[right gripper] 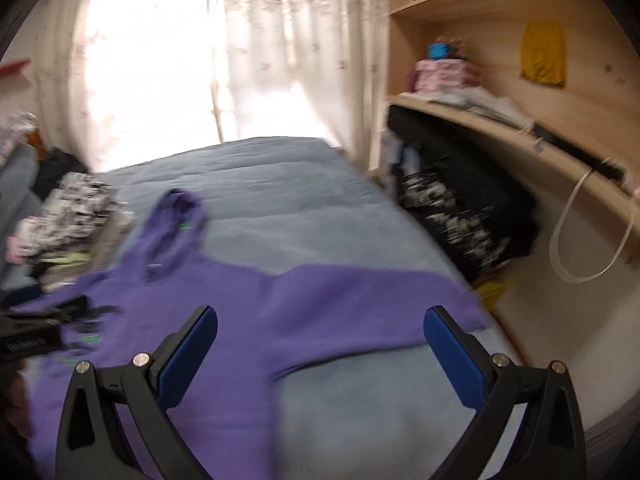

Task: Fold large clothes
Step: 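Grasp the sleeve cuff nearest the right tool with the right gripper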

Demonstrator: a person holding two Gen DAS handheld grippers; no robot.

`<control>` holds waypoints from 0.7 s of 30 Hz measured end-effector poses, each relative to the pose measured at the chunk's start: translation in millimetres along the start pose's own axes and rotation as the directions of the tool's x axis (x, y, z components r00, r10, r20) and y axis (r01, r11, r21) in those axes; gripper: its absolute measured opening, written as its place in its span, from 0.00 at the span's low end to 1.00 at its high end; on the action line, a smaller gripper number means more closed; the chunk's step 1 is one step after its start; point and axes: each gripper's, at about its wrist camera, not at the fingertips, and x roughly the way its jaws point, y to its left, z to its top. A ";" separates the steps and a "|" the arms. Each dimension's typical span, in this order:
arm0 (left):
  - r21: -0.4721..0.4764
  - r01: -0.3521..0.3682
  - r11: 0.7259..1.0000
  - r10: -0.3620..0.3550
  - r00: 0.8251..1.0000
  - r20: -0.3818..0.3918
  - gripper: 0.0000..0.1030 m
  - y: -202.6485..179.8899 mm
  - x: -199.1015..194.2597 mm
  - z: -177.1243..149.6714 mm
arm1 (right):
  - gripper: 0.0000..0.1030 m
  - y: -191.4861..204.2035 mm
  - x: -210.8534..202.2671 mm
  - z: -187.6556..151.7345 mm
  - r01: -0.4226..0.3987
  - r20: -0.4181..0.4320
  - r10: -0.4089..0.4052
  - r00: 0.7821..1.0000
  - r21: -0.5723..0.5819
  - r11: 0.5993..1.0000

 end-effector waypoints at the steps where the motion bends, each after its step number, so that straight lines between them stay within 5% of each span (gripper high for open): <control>1: 0.003 -0.019 1.000 0.019 1.000 -0.003 0.98 -4.3 10.2 4.5 | 1.00 -6.9 6.3 2.6 0.037 0.004 -0.037 0.999 -0.006 0.999; 5: 0.007 0.012 1.000 -0.012 1.000 -0.021 0.98 -19.8 42.8 16.6 | 1.00 -49.4 32.5 13.1 0.035 -0.003 -0.035 0.999 0.057 0.998; 12: -0.009 0.030 1.000 -0.030 0.999 -0.031 0.98 -46.5 88.6 19.6 | 1.00 -124.3 98.4 3.9 0.024 -0.165 0.020 0.986 0.264 0.964; 21: 0.003 0.023 1.000 -0.022 0.995 -0.095 0.96 -83.2 141.7 7.2 | 1.00 -187.1 179.7 -59.7 0.100 -0.333 0.089 0.939 0.509 0.855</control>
